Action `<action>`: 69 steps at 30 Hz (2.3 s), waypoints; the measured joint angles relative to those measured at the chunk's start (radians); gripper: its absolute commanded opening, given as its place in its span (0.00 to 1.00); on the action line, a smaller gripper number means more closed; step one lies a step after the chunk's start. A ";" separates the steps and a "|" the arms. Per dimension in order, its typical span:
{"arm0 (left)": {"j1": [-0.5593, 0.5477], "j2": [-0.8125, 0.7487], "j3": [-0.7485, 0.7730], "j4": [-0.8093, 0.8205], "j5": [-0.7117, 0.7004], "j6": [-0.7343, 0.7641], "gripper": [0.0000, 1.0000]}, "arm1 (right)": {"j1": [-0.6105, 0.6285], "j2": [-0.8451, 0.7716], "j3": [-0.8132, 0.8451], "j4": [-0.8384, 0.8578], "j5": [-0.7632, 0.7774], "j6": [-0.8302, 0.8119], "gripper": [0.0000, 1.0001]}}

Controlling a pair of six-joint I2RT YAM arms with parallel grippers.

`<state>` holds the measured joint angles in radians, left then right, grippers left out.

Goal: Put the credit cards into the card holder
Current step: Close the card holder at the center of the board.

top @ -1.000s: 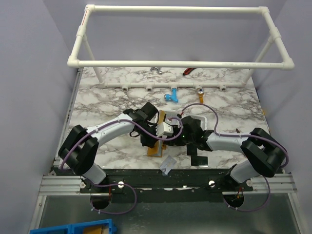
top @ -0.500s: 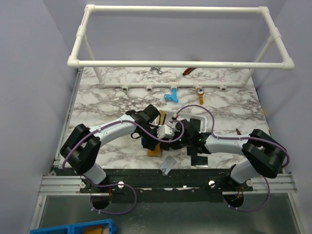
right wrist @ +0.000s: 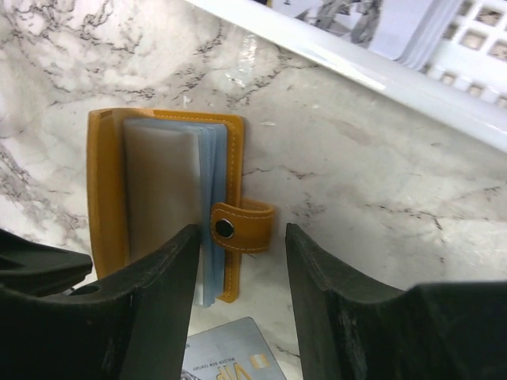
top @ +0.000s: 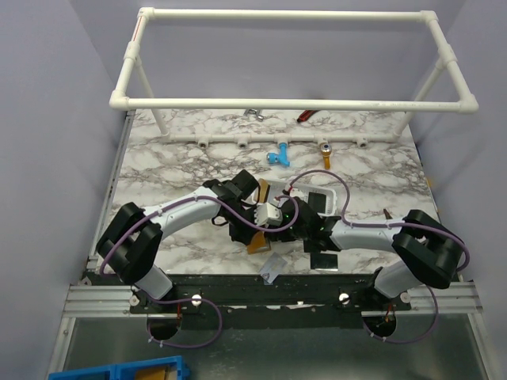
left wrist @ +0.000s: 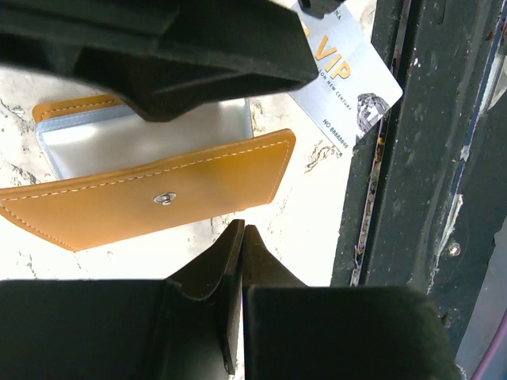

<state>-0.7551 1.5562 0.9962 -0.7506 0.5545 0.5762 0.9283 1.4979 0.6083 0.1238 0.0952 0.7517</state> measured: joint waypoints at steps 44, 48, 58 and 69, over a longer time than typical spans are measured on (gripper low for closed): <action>0.113 0.074 0.110 -0.104 0.014 0.086 0.03 | 0.281 0.061 -0.150 0.335 0.547 -0.325 0.63; 0.114 0.122 0.137 -0.103 0.007 0.087 0.03 | 0.359 0.110 -0.123 0.364 0.654 -0.347 0.53; 0.085 0.199 0.209 -0.081 0.006 0.078 0.03 | 0.394 0.117 -0.114 0.391 0.738 -0.327 0.30; 0.085 0.199 0.197 -0.075 -0.001 0.079 0.03 | 0.366 0.045 -0.225 0.433 0.758 -0.159 0.59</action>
<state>-0.6701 1.7554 1.1931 -0.8253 0.5533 0.6552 1.2942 1.5433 0.3836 0.5568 0.8528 0.5930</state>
